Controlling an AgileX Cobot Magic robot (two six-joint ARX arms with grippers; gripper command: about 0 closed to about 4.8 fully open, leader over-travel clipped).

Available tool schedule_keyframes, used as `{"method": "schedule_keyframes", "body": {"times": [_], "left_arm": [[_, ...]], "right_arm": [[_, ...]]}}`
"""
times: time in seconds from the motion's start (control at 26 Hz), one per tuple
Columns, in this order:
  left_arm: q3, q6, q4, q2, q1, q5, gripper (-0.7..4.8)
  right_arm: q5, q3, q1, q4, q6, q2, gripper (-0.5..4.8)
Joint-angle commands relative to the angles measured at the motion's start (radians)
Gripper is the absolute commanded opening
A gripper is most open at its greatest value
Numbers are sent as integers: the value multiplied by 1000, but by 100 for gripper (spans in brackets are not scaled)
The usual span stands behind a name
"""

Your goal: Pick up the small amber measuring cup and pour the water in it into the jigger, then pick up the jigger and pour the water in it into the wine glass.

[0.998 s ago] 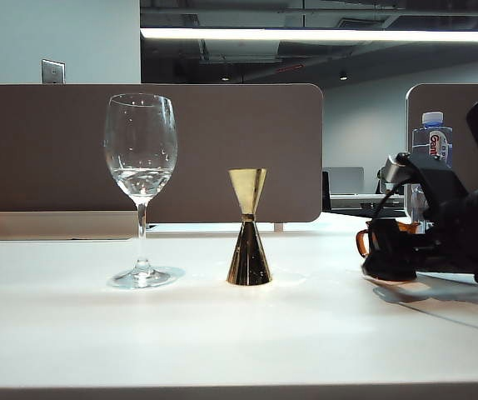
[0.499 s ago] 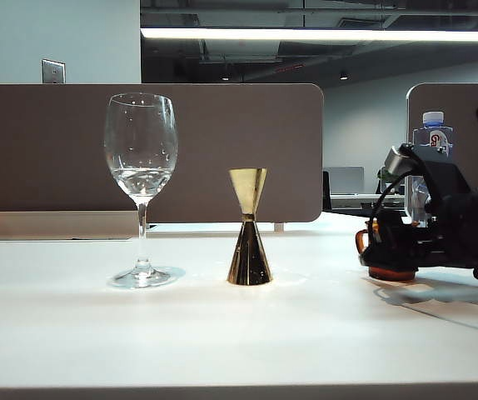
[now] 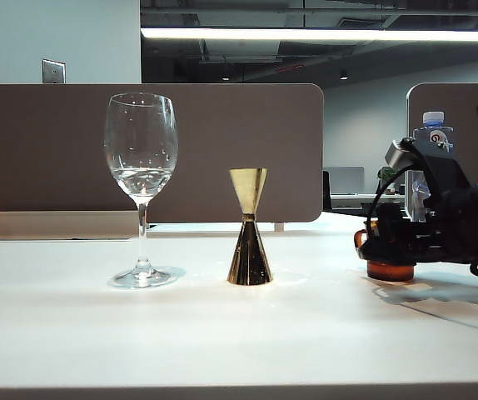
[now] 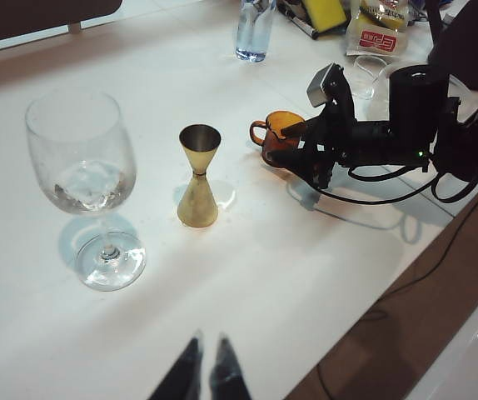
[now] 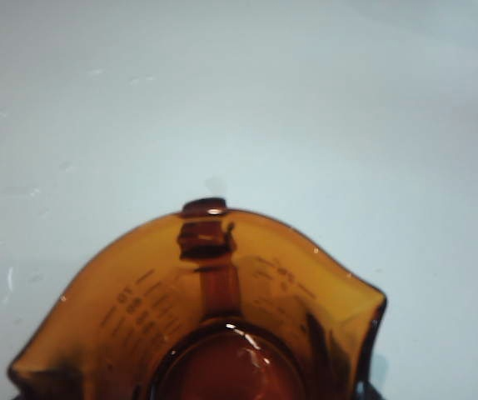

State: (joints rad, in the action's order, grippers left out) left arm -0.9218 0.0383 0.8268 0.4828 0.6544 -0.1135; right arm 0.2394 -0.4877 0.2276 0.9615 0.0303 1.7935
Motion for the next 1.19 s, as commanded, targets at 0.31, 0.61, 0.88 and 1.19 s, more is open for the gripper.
{"method": "schedule_keyframes", "body": {"times": [0.31, 0.61, 0.88, 1.19], "left_arm": [[-3, -4, -13, 0, 1, -3, 26], [-3, -4, -13, 0, 1, -3, 26], [-3, -4, -13, 0, 1, -3, 26], [-3, -4, -13, 0, 1, -3, 26]], "right_arm": [[7, -16, 0, 34, -5, 3, 304], [7, -13, 0, 7, -5, 3, 276], [6, -13, 0, 8, -5, 3, 197], [-2, -13, 0, 8, -4, 2, 75]]}}
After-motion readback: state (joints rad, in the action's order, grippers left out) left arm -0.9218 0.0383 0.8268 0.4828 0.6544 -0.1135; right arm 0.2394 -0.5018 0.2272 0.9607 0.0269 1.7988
